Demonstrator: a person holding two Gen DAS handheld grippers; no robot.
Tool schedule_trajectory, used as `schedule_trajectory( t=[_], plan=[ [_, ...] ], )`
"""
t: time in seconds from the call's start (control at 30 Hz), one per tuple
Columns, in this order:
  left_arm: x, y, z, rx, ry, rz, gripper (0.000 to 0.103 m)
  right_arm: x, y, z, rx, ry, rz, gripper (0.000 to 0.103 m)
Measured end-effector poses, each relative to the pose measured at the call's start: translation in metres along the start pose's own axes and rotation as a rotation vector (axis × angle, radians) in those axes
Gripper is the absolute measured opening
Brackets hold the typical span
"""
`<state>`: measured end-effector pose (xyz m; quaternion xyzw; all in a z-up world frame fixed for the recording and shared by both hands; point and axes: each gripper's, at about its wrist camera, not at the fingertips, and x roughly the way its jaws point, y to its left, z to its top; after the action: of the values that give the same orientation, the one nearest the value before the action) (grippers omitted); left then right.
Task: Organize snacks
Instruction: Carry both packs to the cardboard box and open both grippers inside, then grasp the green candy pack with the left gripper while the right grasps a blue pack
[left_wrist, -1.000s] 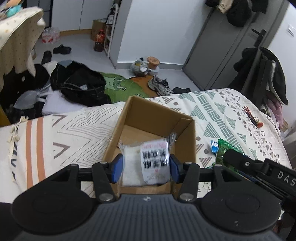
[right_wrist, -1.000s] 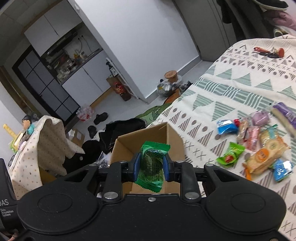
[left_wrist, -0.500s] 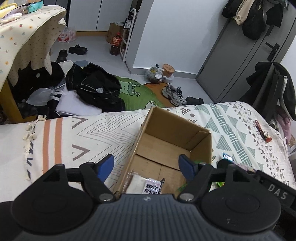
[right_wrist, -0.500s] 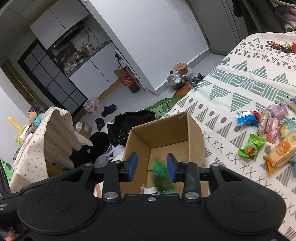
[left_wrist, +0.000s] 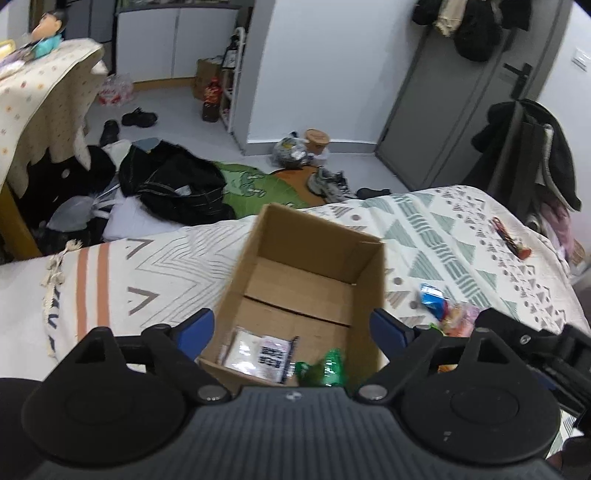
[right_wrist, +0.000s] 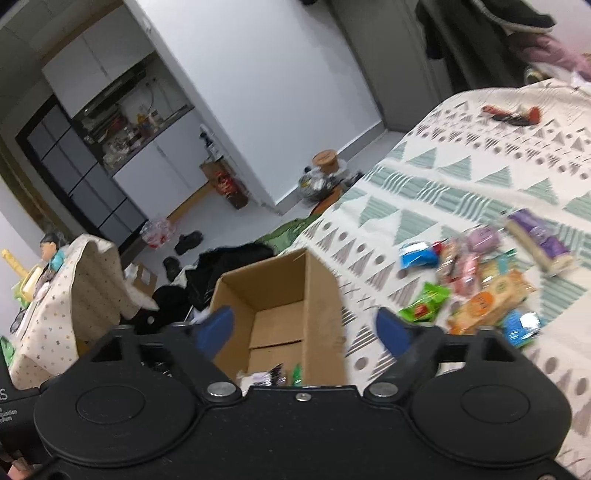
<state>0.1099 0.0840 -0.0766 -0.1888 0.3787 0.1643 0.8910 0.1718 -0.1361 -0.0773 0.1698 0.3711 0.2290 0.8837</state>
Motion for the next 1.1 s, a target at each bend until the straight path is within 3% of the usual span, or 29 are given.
schedule_trajectory(
  t=[0.17, 0.57, 1.1],
  plan=[
    [-0.006, -0.019, -0.003, 0.019, -0.003, -0.047, 0.091, -0.021, -0.021, 0.006, 0.010, -0.044, -0.035, 0.103],
    [-0.015, -0.067, -0.016, 0.094, 0.007, -0.095, 0.092, -0.054, -0.068, 0.001, -0.011, -0.074, -0.114, 0.103],
    [-0.010, -0.108, -0.030, 0.138, 0.029, -0.124, 0.092, -0.084, -0.115, 0.010, 0.002, -0.086, -0.146, 0.103]
  ],
)
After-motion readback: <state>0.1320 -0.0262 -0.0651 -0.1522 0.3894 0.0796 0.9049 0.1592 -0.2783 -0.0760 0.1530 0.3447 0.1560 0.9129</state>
